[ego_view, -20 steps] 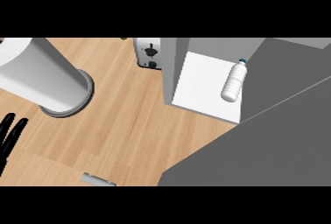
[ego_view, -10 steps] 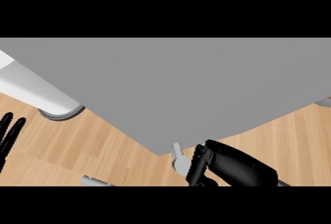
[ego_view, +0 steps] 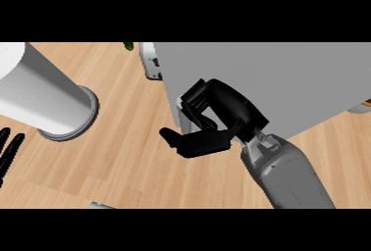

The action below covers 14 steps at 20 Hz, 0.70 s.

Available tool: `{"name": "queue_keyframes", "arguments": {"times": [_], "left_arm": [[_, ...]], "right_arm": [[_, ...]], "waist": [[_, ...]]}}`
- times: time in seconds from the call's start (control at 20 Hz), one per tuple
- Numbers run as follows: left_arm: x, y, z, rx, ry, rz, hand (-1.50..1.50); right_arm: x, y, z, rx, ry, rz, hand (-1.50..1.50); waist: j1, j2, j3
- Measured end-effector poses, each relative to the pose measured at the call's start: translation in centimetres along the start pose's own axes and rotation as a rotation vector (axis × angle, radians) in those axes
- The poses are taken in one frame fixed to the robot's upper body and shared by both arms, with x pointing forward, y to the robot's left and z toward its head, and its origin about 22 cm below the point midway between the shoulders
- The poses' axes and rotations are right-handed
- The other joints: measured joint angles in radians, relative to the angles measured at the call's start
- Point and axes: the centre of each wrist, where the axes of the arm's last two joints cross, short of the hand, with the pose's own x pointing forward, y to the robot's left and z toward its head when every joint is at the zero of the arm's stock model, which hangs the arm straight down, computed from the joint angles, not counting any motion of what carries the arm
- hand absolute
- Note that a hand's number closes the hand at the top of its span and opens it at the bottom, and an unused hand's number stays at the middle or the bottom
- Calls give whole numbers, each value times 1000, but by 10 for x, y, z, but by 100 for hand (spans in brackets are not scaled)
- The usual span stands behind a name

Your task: Pick up the bottled water, place it into the cabinet and close the cabinet

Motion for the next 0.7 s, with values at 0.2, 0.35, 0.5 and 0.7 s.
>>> {"name": "queue_keyframes", "arguments": {"times": [0.2, 0.35, 0.5, 0.7], "left_arm": [[0, 2, 2, 9, -6, 3, -150], [-1, 3, 6, 14, -5, 8, -150], [0, 7, 9, 22, -5, 4, -150], [1, 8, 10, 29, -11, 7, -150]], "right_arm": [[3, -1, -22, -65, 42, -52, 150], [2, 0, -29, -94, 64, -94, -150], [2, 2, -34, -113, 73, -132, -150], [7, 10, -44, -105, 80, -152, -150]], "waist": [[-20, -9, 8], [-27, -19, 10], [-31, -23, 9], [-33, -23, 2]]}}
